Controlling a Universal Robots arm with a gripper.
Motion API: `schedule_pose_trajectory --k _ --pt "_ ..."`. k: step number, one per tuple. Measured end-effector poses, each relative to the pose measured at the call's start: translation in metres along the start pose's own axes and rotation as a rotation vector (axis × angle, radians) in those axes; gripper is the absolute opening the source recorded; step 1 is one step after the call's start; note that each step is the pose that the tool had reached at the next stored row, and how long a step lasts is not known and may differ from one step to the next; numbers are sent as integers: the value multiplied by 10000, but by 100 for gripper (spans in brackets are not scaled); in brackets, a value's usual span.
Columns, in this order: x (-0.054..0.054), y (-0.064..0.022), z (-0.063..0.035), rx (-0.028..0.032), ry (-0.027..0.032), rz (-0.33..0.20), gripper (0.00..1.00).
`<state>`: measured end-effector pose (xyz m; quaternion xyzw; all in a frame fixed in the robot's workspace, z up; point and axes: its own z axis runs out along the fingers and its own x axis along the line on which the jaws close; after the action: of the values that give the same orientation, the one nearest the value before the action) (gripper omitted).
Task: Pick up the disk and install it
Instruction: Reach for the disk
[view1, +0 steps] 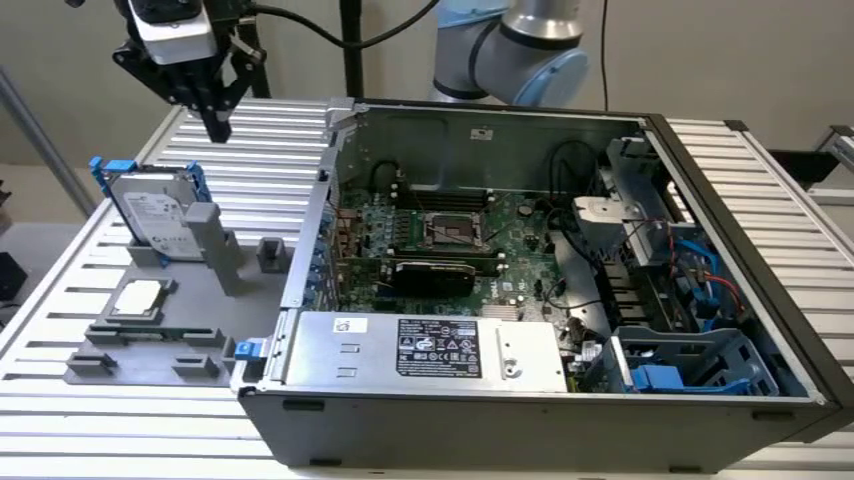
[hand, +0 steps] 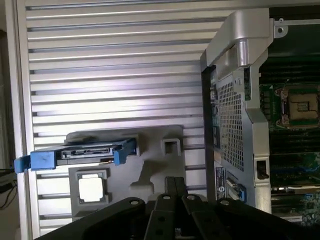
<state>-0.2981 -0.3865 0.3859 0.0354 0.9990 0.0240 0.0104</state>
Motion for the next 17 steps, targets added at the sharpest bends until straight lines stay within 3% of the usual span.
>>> schedule_pose_trajectory --k 17 --pt "783 17 143 -1 -4 0 0"
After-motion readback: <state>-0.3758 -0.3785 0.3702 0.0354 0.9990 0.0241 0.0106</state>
